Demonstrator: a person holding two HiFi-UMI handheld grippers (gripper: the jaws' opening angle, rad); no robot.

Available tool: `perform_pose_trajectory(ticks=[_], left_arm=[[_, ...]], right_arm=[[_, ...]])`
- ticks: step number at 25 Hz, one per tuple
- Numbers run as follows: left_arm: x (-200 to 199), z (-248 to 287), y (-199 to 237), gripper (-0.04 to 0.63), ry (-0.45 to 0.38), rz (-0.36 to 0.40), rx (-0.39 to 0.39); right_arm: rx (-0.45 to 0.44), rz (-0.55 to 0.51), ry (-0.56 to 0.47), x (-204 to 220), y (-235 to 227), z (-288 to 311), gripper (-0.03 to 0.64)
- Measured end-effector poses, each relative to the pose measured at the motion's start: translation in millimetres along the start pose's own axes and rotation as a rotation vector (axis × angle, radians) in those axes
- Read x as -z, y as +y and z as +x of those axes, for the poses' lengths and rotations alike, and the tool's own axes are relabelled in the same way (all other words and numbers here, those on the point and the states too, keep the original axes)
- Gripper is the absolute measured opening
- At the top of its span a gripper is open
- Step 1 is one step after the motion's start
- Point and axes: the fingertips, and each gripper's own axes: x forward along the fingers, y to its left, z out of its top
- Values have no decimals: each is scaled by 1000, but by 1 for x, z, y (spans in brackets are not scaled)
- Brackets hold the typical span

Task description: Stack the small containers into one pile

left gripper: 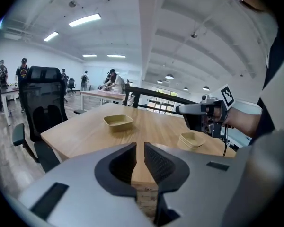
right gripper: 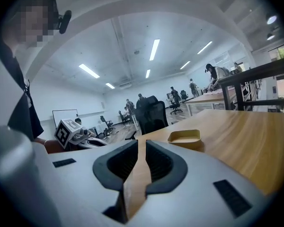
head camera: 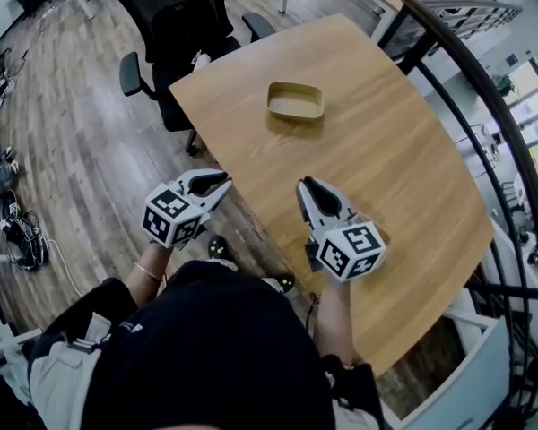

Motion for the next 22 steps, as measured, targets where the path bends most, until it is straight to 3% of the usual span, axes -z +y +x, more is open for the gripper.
perform_pose_trajectory(ticks=[11, 12, 14, 22], left_arm=[[24, -71, 93, 43, -52, -45, -56], [27, -78, 99, 43, -53, -50, -59], [34, -88, 111, 43, -58, -59, -64], [53, -109, 140, 44, -66, -81, -44]], right_arm=[[-52, -39, 50, 6, 71, 106, 41], [-55, -43, 55, 6, 78, 113, 54], [-58, -51, 62, 8, 88, 126, 157], [-21, -48, 57, 11, 108, 153, 164]])
